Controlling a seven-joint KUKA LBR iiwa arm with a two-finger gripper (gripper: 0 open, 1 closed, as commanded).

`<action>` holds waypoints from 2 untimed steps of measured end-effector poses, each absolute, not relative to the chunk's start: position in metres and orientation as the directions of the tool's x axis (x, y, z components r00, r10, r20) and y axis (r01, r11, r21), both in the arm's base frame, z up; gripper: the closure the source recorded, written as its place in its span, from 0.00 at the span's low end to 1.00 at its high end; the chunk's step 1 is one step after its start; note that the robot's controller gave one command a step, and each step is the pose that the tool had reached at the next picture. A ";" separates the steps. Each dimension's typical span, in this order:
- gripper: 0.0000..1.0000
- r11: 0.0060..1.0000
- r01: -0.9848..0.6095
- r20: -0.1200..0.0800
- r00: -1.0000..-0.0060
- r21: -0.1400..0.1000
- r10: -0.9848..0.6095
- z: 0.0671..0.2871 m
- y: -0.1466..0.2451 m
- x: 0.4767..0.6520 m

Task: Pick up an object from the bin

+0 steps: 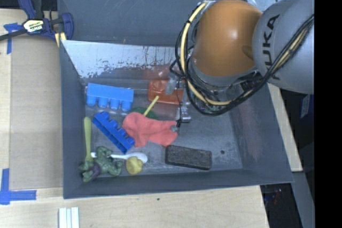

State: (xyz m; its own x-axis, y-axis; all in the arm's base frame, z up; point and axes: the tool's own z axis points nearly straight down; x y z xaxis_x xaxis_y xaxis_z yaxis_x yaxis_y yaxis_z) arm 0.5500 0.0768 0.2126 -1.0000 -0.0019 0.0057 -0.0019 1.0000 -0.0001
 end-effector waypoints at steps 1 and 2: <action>0.00 1.000 0.000 -0.003 -1.000 0.001 0.000 0.217 0.076 0.552; 0.00 0.998 -0.063 -0.009 -0.998 0.001 -0.063 0.159 0.065 0.549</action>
Offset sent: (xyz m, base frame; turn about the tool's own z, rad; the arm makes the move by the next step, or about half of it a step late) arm -0.0050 -0.0193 -0.0992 -0.1035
